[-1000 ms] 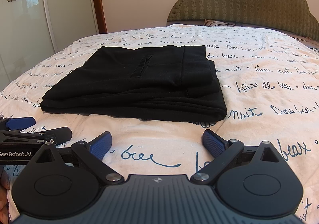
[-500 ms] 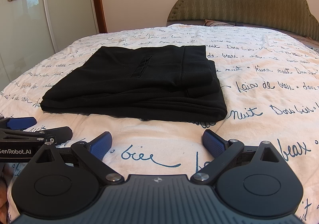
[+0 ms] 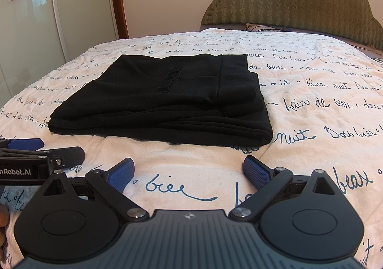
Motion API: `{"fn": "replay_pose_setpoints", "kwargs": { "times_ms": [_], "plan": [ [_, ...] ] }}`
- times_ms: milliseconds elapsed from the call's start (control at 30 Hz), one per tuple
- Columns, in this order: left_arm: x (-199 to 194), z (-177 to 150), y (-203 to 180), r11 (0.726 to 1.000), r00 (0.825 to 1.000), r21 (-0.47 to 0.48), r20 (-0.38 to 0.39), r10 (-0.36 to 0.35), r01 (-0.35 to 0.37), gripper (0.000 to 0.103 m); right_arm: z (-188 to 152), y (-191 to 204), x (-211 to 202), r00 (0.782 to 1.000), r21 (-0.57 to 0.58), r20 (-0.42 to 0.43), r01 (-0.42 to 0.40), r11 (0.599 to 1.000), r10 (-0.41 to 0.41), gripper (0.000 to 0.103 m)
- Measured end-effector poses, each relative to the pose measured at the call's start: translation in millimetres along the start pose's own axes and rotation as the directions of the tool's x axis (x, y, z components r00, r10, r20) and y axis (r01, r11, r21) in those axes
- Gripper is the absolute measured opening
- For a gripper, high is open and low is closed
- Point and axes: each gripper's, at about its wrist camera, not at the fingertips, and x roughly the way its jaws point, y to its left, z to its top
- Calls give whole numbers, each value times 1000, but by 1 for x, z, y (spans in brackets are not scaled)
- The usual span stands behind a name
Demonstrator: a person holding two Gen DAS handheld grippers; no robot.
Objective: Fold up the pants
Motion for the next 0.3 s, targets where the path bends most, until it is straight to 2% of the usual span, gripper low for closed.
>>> {"fn": "replay_pose_setpoints", "kwargs": {
  "times_ms": [300],
  "plan": [
    [3,-2,-9,999,999,29,-12,46,-45,103,0,0,0,1000,2,1,-3,1000,3,99]
  ]
}}
